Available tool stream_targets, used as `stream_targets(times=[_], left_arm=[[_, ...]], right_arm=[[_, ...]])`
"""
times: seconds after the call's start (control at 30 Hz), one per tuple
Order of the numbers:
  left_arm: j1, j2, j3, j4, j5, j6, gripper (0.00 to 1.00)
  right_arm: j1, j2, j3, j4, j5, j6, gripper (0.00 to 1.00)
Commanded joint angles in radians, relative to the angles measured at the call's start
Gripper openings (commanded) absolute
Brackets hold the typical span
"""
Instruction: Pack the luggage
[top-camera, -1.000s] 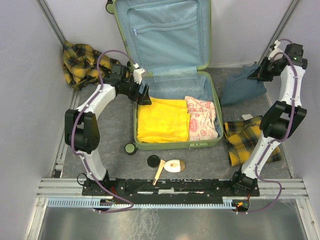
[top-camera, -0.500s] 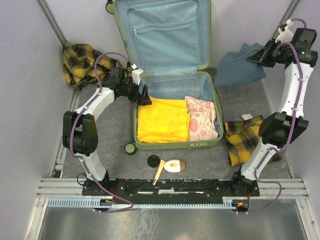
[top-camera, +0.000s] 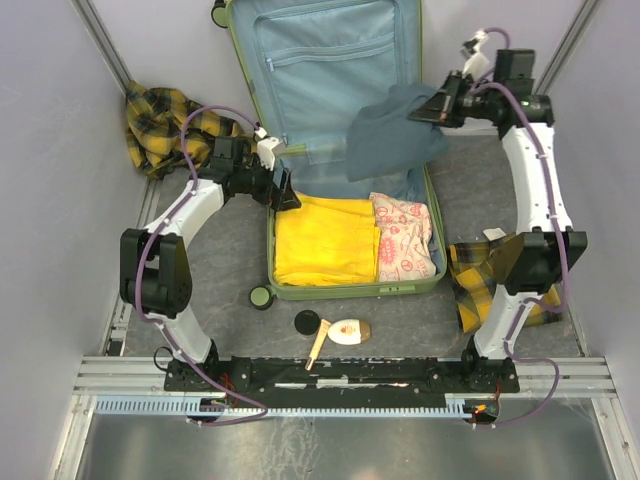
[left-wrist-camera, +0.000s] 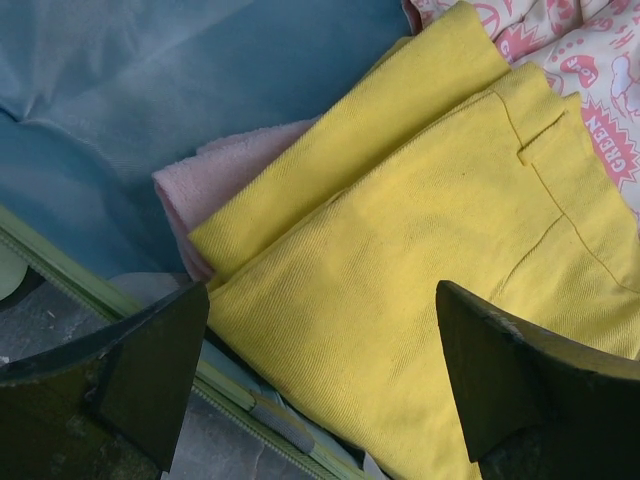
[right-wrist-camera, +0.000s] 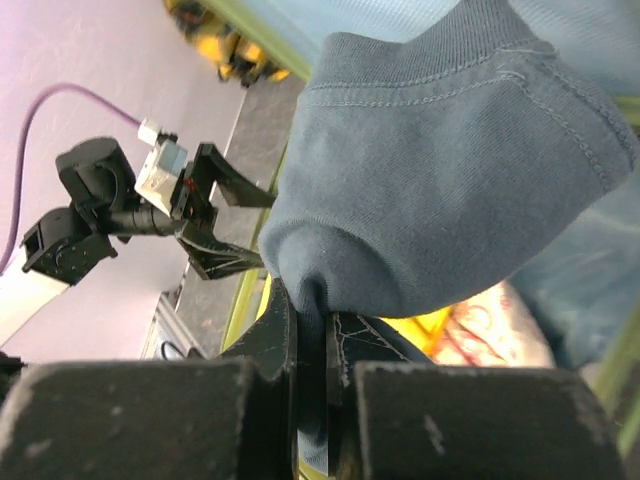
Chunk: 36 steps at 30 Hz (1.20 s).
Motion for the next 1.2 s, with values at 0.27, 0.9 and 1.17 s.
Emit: stream_targets(times=[0.27, 0.9, 1.17], left_arm=[[0.039, -0.087, -0.035, 0.032, -0.003, -0.015, 1.0], [0.054, -0.079, -0.041, 0.036, -0.023, -0.024, 1.0], [0.053, -0.111, -0.055, 0.045, -0.017, -0.015, 0.99]], right_arm=[[0.15, 0.139, -0.324, 0.357, 0.151, -0.068, 0.02], [0.084, 0.168, -0.441, 0.282, 0.474, -0.268, 0.4], [0.06, 0.072, -0.291, 0.038, 0.356, -0.395, 0.86]])
